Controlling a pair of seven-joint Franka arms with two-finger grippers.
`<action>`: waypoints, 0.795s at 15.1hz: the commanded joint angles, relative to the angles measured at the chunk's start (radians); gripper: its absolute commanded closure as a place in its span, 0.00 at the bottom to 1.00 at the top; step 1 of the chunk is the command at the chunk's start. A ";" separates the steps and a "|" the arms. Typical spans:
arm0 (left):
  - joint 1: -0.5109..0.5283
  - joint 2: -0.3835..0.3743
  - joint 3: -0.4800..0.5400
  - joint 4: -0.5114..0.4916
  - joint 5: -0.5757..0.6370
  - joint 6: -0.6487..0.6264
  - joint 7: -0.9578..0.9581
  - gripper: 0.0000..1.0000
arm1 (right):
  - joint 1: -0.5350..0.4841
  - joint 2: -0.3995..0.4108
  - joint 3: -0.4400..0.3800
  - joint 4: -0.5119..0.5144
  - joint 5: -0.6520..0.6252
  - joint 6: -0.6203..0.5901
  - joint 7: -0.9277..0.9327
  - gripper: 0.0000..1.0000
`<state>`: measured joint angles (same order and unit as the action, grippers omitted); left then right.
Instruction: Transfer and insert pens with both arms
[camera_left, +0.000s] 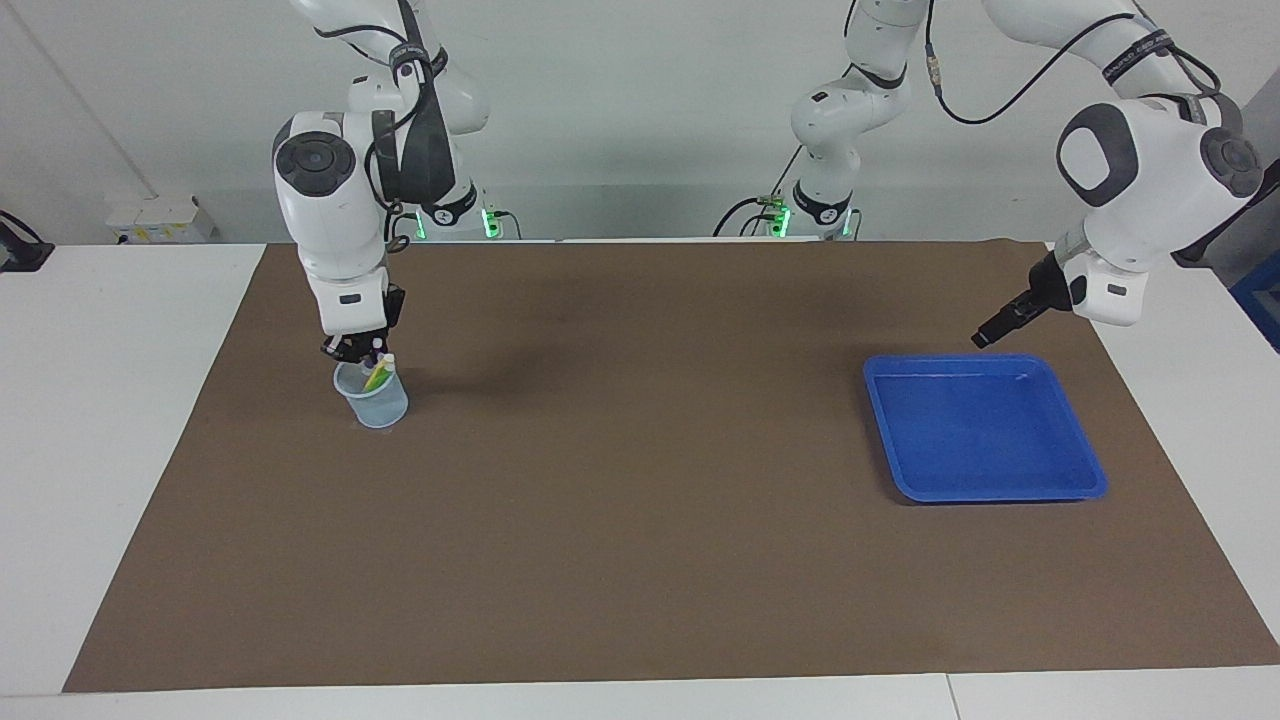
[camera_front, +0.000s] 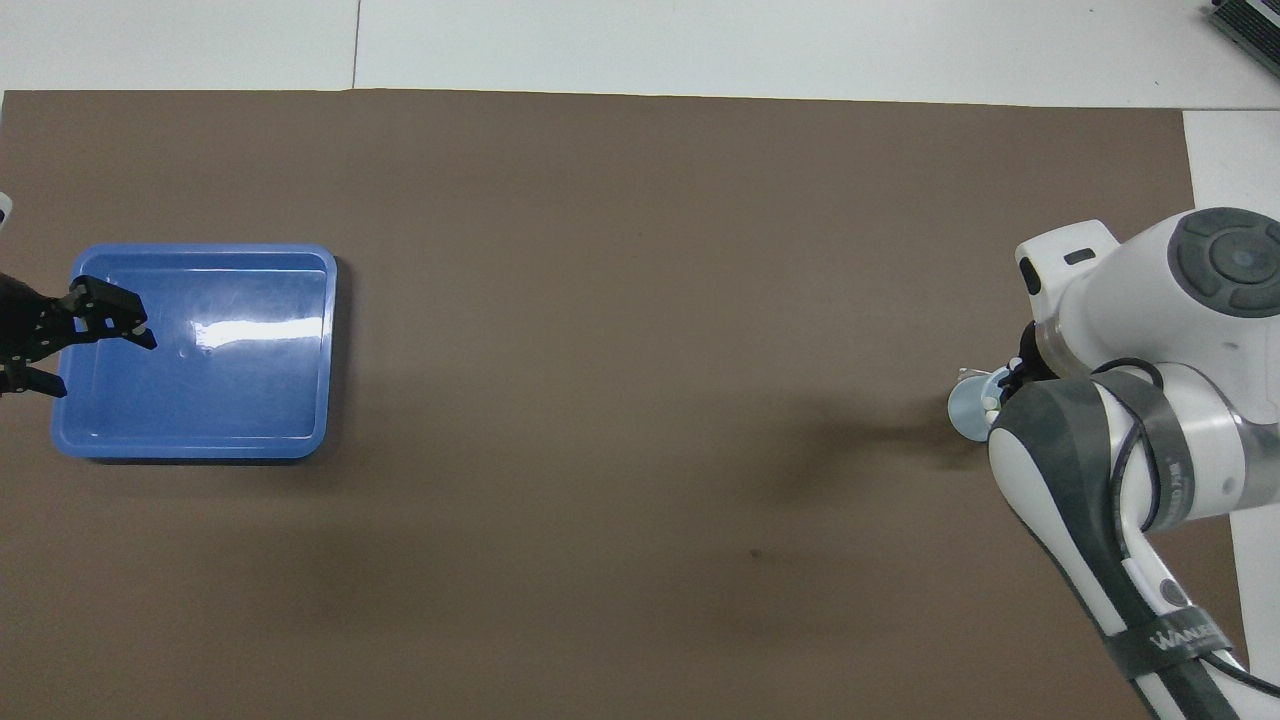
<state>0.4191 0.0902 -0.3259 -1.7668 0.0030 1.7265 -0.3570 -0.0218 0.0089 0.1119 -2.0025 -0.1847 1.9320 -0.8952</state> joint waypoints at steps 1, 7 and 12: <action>-0.081 0.011 0.025 0.018 0.069 0.053 0.006 0.00 | -0.042 -0.033 0.015 -0.073 -0.009 0.068 -0.010 0.90; -0.291 0.003 0.250 0.081 0.060 0.025 0.102 0.00 | -0.058 -0.036 0.015 -0.036 0.036 0.056 -0.005 0.00; -0.356 -0.030 0.310 0.141 0.022 -0.050 0.208 0.00 | -0.055 -0.059 0.015 0.091 0.100 -0.109 0.033 0.00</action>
<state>0.1084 0.0819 -0.0642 -1.6543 0.0419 1.7279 -0.2045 -0.0614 -0.0276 0.1132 -1.9701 -0.1300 1.9076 -0.8891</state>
